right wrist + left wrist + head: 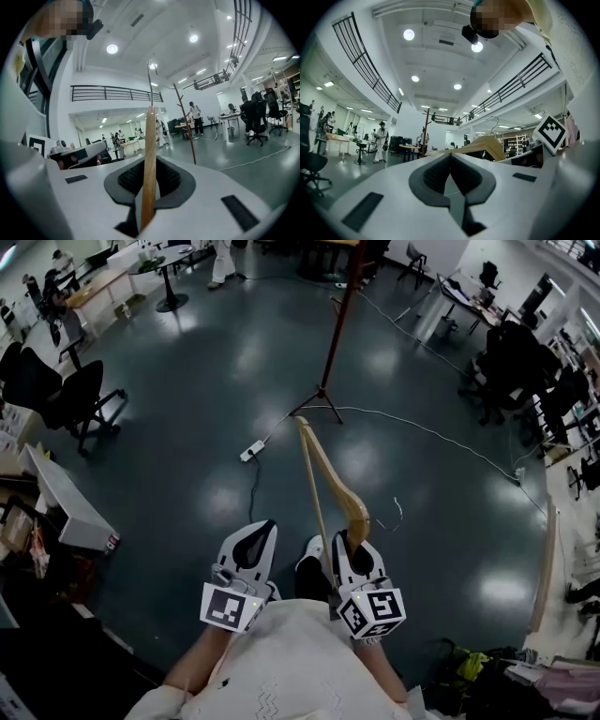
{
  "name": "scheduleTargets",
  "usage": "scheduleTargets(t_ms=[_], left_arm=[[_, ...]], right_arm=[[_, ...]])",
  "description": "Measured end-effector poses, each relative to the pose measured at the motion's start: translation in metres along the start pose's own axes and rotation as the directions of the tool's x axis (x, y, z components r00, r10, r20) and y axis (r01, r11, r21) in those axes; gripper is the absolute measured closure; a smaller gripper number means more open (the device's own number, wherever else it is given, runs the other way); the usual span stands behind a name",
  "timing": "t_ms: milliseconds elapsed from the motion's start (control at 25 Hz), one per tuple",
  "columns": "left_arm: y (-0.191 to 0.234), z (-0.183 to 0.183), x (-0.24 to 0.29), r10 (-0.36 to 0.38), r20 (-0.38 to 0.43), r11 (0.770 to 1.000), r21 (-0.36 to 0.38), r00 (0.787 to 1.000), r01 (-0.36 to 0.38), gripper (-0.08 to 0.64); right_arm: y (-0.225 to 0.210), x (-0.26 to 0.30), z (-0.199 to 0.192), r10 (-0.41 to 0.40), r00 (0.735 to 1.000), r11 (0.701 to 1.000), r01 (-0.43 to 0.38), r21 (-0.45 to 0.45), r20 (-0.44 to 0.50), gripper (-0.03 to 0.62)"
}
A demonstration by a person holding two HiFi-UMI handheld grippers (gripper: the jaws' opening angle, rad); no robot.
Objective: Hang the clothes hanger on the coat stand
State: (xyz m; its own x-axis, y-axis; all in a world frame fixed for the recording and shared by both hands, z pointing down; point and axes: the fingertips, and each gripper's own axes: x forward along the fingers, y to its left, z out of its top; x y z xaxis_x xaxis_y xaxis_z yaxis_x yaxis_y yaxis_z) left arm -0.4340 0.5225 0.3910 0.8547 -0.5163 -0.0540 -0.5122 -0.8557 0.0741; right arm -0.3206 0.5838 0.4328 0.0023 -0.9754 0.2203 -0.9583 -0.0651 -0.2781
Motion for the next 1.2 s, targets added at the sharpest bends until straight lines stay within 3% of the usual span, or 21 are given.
scheduleTargets(t_ms=[120, 240, 440, 640, 920, 1200], left_arm=[[0.006, -0.021, 0.022, -0.005, -0.06, 1.0, -0.014, 0.998, 0.004, 0.548], [0.014, -0.02, 0.048, -0.001, -0.045, 0.999, -0.046, 0.999, -0.001, 0.548], [0.027, -0.026, 0.098, -0.003, -0.066, 1.0, -0.02, 0.998, 0.001, 0.548], [0.039, -0.014, 0.164, 0.019, 0.012, 0.999, -0.051, 1.0, -0.019, 0.548], [0.046, -0.02, 0.247, 0.042, -0.042, 0.999, 0.004, 0.998, -0.042, 0.548], [0.036, -0.01, 0.304, 0.063, 0.01, 0.998, -0.008, 0.998, -0.063, 0.548]], right_arm=[[-0.017, 0.017, -0.008, 0.005, 0.999, 1.0, -0.004, 0.025, -0.036, 0.535], [-0.033, 0.036, -0.006, 0.009, 0.998, 0.999, -0.007, 0.032, -0.056, 0.534], [-0.069, 0.077, 0.009, 0.01, 0.998, 0.999, -0.007, 0.044, -0.061, 0.535], [-0.109, 0.124, 0.028, 0.034, 0.997, 0.999, -0.031, 0.045, -0.07, 0.535], [-0.166, 0.178, 0.067, 0.102, 0.991, 0.995, -0.102, 0.013, -0.081, 0.535], [-0.213, 0.2, 0.088, 0.111, 0.991, 0.994, -0.111, 0.008, -0.08, 0.535]])
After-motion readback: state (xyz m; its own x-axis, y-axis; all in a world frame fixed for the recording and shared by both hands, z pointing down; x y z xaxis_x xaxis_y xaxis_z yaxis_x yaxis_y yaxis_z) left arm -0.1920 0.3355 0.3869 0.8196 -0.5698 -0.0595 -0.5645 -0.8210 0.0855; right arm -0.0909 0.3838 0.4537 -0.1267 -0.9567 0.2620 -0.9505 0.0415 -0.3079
